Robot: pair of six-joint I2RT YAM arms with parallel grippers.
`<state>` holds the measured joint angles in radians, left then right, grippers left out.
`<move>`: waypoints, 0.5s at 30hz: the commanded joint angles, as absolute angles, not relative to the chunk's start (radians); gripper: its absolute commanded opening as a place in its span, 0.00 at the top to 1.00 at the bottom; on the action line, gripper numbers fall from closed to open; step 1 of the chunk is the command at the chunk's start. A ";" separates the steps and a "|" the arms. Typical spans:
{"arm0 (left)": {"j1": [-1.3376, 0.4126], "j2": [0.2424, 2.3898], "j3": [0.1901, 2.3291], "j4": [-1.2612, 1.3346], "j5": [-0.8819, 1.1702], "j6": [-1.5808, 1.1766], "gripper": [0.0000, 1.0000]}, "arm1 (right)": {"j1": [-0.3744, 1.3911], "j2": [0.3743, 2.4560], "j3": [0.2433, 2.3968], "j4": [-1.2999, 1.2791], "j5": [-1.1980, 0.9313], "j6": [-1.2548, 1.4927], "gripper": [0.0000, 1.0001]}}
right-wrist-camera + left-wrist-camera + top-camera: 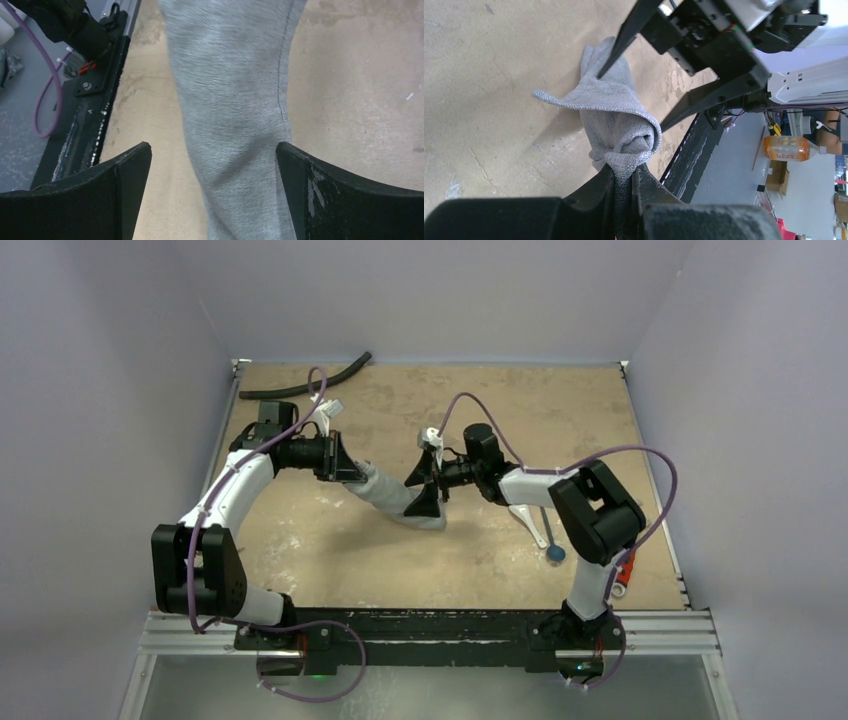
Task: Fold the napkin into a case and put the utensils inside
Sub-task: Place the smaller rectangle-folded napkin at the center of the board.
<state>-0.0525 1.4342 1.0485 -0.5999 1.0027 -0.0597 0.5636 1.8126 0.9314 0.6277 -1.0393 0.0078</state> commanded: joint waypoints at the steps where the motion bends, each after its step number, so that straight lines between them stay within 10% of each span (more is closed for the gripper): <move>1: -0.043 1.415 1.077 -0.602 1.050 -0.045 1.00 | 0.580 1.887 1.010 0.617 -1.060 -0.046 0.01; 15: -0.062 1.411 1.132 -0.693 1.115 0.050 1.00 | 0.584 2.108 1.262 0.325 -1.204 -0.216 0.01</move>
